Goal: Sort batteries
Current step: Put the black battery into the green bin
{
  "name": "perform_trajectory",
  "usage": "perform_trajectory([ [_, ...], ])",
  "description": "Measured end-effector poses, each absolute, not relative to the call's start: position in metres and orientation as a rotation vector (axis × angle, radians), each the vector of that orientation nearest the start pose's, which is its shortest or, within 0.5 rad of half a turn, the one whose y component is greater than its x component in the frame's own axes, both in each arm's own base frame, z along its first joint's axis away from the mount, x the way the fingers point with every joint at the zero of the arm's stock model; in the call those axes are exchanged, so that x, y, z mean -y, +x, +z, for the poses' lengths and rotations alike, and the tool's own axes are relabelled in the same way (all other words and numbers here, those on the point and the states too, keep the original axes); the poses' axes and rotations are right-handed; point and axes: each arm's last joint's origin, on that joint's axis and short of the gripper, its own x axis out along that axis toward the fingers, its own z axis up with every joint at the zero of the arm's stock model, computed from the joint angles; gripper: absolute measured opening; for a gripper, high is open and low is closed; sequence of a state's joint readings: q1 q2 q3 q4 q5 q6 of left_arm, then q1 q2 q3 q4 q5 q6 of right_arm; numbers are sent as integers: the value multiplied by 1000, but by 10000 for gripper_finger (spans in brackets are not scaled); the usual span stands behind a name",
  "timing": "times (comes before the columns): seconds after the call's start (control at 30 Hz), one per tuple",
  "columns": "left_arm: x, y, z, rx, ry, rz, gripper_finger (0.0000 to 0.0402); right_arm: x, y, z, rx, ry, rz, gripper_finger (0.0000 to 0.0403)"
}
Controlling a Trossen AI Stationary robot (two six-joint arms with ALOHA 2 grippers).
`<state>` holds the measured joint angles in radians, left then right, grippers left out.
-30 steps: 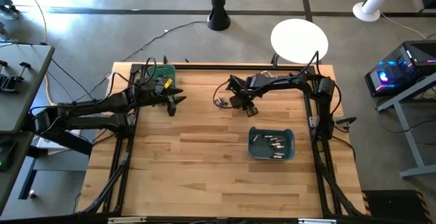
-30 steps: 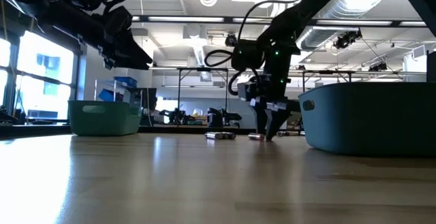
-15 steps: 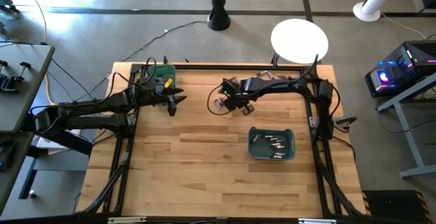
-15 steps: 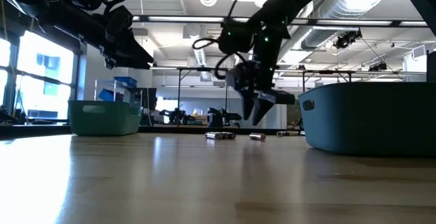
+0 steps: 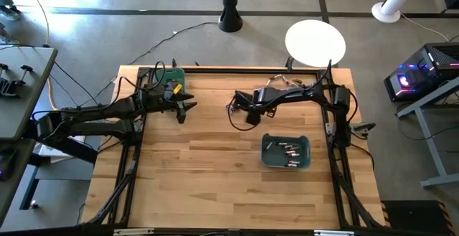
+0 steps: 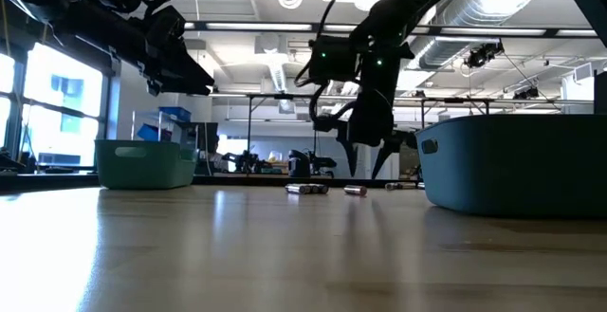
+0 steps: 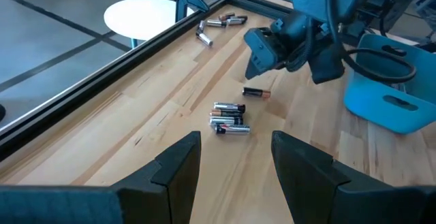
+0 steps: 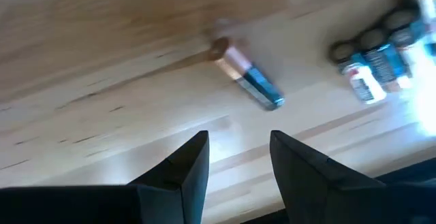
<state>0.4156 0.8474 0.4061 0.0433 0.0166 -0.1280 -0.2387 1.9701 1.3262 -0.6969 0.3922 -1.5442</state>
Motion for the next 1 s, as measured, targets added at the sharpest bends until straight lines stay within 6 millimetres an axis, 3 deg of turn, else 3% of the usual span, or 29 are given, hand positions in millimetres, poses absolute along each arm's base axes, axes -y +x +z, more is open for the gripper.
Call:
perform_trajectory([
  [0.27,-73,166,213,-368,-203,418,172,90,372,154,-1364,-1430,715,149],
  [0.5,-73,166,214,-365,-202,417,172,91,376,131,-1401,-1446,772,149],
  [0.63,-73,166,214,-367,-202,418,172,92,377,125,-1425,-1411,742,129],
  [0.73,-73,166,214,-368,-202,418,172,93,376,123,-1452,-1222,581,92],
  [0.87,-73,166,213,-370,-200,418,172,104,373,123,-1403,-810,400,22],
  [1.0,-73,166,213,-373,-185,416,172,112,377,123,-1207,-441,422,18],
])
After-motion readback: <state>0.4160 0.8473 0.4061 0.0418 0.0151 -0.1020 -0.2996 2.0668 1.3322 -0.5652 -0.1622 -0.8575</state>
